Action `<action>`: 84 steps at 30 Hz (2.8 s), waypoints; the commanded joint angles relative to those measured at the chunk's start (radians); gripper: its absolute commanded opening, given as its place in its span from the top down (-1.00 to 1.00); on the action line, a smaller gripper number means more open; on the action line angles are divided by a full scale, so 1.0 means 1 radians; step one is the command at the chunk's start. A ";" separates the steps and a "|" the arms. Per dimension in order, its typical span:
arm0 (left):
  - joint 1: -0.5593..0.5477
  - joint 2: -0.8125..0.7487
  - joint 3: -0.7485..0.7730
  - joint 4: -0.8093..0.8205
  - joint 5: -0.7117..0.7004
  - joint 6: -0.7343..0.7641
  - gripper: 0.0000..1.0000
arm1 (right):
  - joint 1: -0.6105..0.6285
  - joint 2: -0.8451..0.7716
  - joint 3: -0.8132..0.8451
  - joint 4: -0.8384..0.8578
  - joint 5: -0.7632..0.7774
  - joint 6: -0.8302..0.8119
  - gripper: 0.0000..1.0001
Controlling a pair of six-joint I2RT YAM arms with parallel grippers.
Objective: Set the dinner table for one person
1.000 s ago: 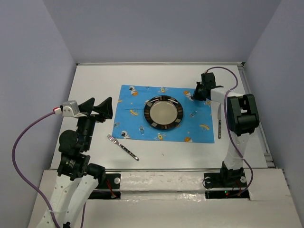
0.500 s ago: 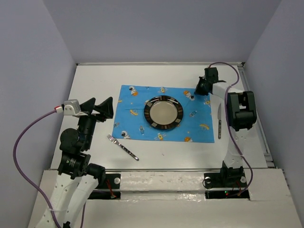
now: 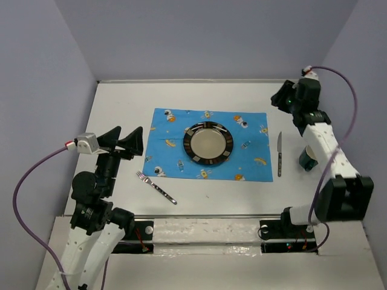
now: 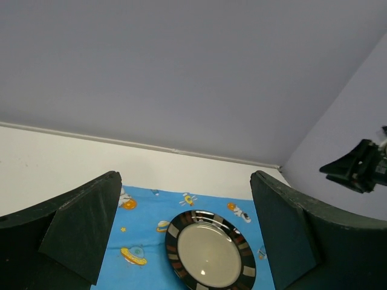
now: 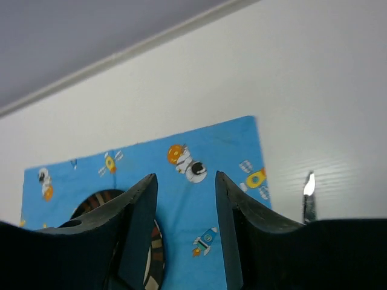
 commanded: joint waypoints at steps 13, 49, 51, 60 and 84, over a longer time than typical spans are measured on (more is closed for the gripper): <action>-0.182 -0.144 0.031 0.040 -0.011 0.015 -0.98 | -0.202 -0.399 -0.309 -0.213 0.481 0.013 -0.60; -0.182 -0.134 0.031 0.034 -0.005 0.024 -0.98 | 0.030 -0.269 -0.196 -0.067 0.472 -0.114 1.00; -0.173 -0.123 0.029 0.036 -0.002 0.024 -0.98 | 0.110 -0.173 -0.105 -0.067 0.421 -0.144 1.00; -0.145 -0.068 0.026 0.033 -0.003 0.030 -0.98 | 0.161 0.194 0.192 -0.046 0.244 -0.238 1.00; -0.101 0.000 0.023 0.036 0.022 0.029 -0.98 | 0.161 0.454 0.408 -0.147 0.251 -0.263 0.01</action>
